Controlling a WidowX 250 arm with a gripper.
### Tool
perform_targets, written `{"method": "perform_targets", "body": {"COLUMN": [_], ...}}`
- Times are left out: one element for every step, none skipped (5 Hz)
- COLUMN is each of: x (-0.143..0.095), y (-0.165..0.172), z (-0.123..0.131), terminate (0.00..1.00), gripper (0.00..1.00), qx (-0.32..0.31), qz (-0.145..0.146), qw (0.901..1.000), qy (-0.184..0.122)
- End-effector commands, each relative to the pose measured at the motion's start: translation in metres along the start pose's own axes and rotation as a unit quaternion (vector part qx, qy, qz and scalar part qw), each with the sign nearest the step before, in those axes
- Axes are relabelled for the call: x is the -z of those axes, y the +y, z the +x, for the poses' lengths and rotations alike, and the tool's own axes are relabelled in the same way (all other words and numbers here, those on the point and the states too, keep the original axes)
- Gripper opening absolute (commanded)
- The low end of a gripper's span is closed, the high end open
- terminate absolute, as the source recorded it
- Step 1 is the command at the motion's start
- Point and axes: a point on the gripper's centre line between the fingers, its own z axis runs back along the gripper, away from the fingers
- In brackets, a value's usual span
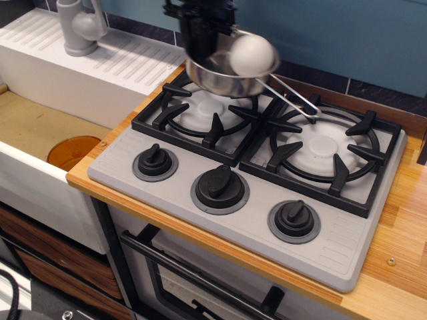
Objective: Put egg in pot or pan an put pot or pan on stove
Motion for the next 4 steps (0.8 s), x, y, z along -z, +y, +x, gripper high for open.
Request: {"method": "perform_targets", "body": {"x": [0.017, 0.039, 0.054, 0.05], "y": [0.018, 0.022, 0.019, 0.017], "z": [0.001, 0.004, 0.008, 0.005], "terminate": [0.0, 0.0, 0.0, 0.0], "gripper": [0.0, 0.0, 1.0, 1.0], "qx": [0.001, 0.006, 0.008, 0.01], "qz": [-0.002, -0.017, -0.02, -0.017], "qw": [0.999, 0.9982, 0.9973, 0.9975], "qy": [-0.046, -0.058, -0.07, -0.067]}}
